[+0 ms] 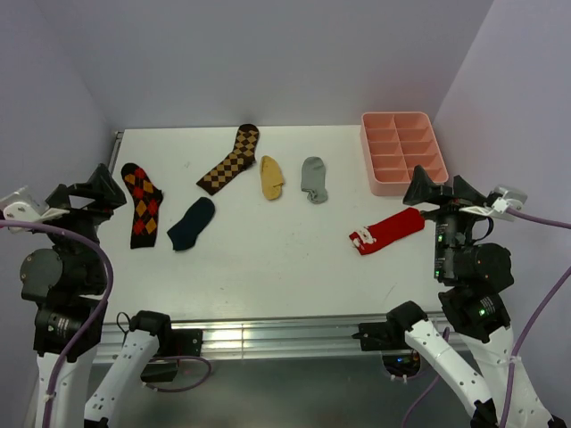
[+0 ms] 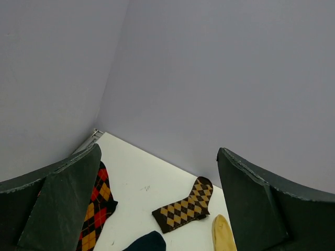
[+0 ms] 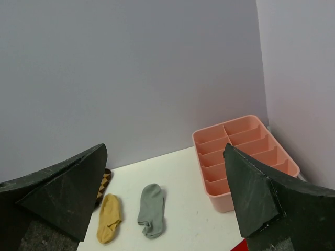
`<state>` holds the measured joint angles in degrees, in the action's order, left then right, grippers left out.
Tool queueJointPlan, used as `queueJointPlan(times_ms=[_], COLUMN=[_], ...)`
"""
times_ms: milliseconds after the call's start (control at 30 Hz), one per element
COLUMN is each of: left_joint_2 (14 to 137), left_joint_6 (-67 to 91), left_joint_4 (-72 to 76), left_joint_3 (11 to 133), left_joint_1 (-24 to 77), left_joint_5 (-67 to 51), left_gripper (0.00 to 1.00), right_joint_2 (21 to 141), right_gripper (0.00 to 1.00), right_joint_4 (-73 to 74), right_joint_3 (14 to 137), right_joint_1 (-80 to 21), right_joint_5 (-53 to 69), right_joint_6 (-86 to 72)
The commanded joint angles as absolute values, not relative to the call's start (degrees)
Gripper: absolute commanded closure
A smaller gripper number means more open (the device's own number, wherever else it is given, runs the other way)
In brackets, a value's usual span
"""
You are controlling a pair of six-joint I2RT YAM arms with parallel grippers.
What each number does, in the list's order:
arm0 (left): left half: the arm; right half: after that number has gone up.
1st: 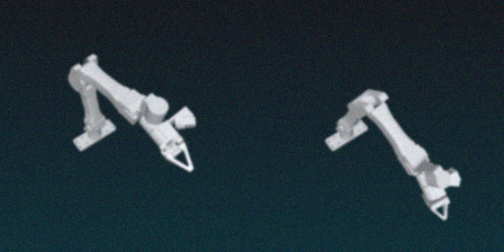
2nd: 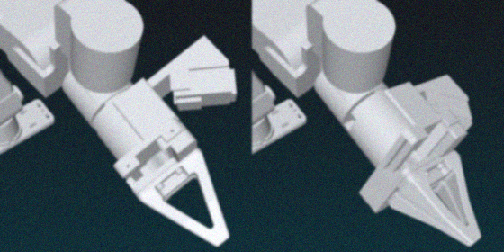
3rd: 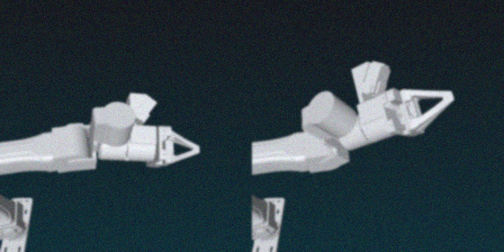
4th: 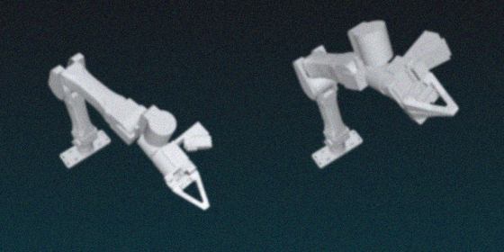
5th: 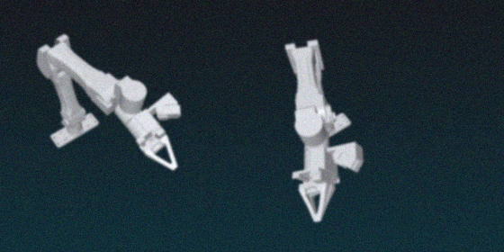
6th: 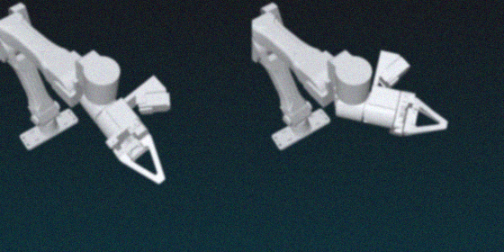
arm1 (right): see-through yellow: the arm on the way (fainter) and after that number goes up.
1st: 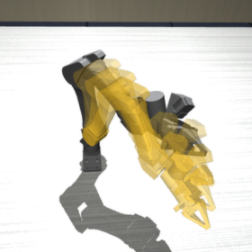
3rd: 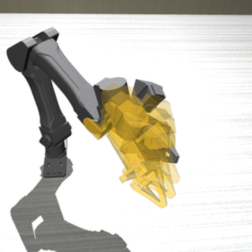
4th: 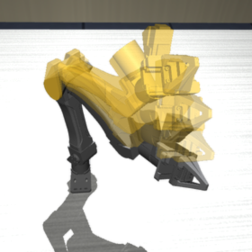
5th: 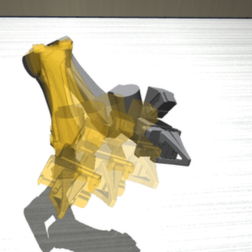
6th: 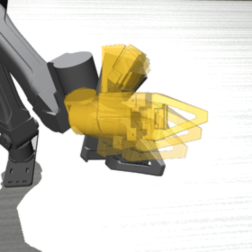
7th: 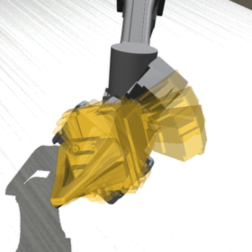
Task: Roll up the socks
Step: Roll the sock at the center of the board.
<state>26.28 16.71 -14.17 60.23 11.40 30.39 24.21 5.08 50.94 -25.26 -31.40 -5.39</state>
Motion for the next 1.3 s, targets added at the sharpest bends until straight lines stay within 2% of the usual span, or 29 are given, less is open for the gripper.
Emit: queueJointPlan(times_ms=[0, 400, 667, 767, 900, 1000, 1100, 1167, 1267], left_joint_2=[26.90, 29.00, 36.03, 40.07, 43.50, 44.73, 45.44, 45.44, 45.61], left_joint_6=[16.00, 17.58, 20.39, 22.14, 24.42, 25.40, 24.79, 24.35, 23.38], left_joint_4=[-12.13, -12.39, -16.43, -16.79, -12.67, -10.64, -9.85, -9.32, -9.75], left_joint_3=[60.03, 58.98, 58.89, 57.75, 53.89, 51.25, 49.66, 48.34, 47.72], left_joint_1=[11.60, 11.69, 11.69, 11.78, 11.95, 12.04, 12.04, 12.04, 12.04], left_joint_5=[28.92, 25.32, 13.57, 7.15, 1.16, -0.69, -0.44, -0.26, -0.26], left_gripper=[0.00, 0.01, 0.01, 0.00, 0.01, 0.01, 0.01, 0.01, 0.01], right_joint_2=[23.64, 30.23, 42.87, 51.83, 70.33, 79.16, 90.06, 97.71, 106.22], right_gripper=[0.00, 0.00, 0.00, 0.00, 0.03, 0.05, 0.11, 0.22, 0.28], right_joint_4=[2.29, 6.49, 13.78, 16.86, 22.40, 23.82, 25.13, 25.93, 26.54], right_joint_3=[50.01, 52.20, 57.20, 60.81, 68.54, 73.91, 79.09, 83.22, 88.06], right_joint_1=[-25.66, -25.66, -25.66, -25.66, -25.58, -25.58, -24.70, -23.91, -23.03], right_joint_5=[-31.29, -25.06, -20.49, -17.15, -15.74, -13.37, -8.46, -6.51, -6.24], right_joint_6=[-4.75, -7.64, -16.08, -18.02, -19.60, -20.04, -21.00, -21.27, -21.45])
